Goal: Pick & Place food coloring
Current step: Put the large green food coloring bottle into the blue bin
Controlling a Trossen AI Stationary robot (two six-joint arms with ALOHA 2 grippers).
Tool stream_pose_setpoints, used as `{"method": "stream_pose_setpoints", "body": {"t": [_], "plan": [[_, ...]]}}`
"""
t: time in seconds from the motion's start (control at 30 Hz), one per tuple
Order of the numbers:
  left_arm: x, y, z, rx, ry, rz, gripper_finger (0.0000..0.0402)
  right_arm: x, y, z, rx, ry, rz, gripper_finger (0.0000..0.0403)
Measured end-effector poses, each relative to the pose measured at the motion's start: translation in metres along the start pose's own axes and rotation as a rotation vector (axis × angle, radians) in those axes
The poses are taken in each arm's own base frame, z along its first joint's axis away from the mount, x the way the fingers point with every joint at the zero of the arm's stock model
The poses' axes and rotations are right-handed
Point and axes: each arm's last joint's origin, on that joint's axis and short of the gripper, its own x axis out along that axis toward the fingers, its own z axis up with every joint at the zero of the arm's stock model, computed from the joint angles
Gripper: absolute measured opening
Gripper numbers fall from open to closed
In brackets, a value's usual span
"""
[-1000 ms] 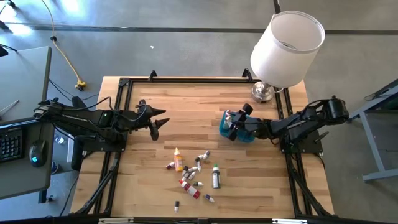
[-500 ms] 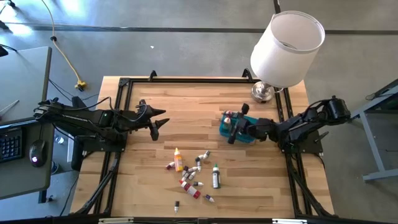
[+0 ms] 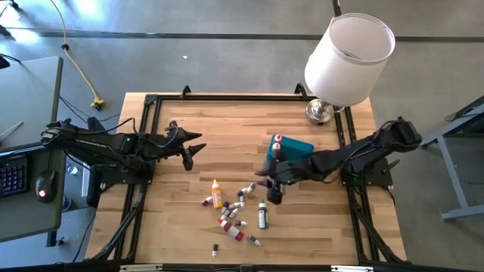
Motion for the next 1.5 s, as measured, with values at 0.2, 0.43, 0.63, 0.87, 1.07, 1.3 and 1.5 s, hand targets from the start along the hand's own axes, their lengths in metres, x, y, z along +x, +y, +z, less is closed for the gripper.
{"method": "stream_pose_setpoints", "body": {"t": [0.2,0.43,0.63,0.87,1.07,1.3,1.5], "plan": [[0.0,0.0,0.0,0.002,0.0,0.001,0.0198,0.022,0.014,-0.001,0.326,0.319,-0.039,0.0149],[0.0,0.0,-0.001,0.009,0.007,0.003,0.0198,0.058,0.024,-0.019,0.571,0.571,-0.012,0.0149],[0.0,0.001,-0.004,0.027,0.033,0.012,0.0198,0.062,0.023,-0.021,0.663,0.562,-0.062,0.0149],[0.0,0.002,-0.006,0.038,0.05,0.019,0.0198,0.062,0.021,-0.02,0.797,0.52,-0.133,0.0149],[0.0,0.002,-0.006,0.039,0.051,0.019,0.0198,0.063,0.022,-0.023,0.837,0.51,-0.142,0.0149],[0.0,0.002,-0.007,0.048,0.065,0.023,0.0198,0.067,0.024,-0.033,0.847,0.517,-0.154,0.0149],[0.0,0.002,-0.007,0.049,0.066,0.022,0.0198,0.079,0.022,-0.042,0.83,0.553,-0.175,0.0149]]}}
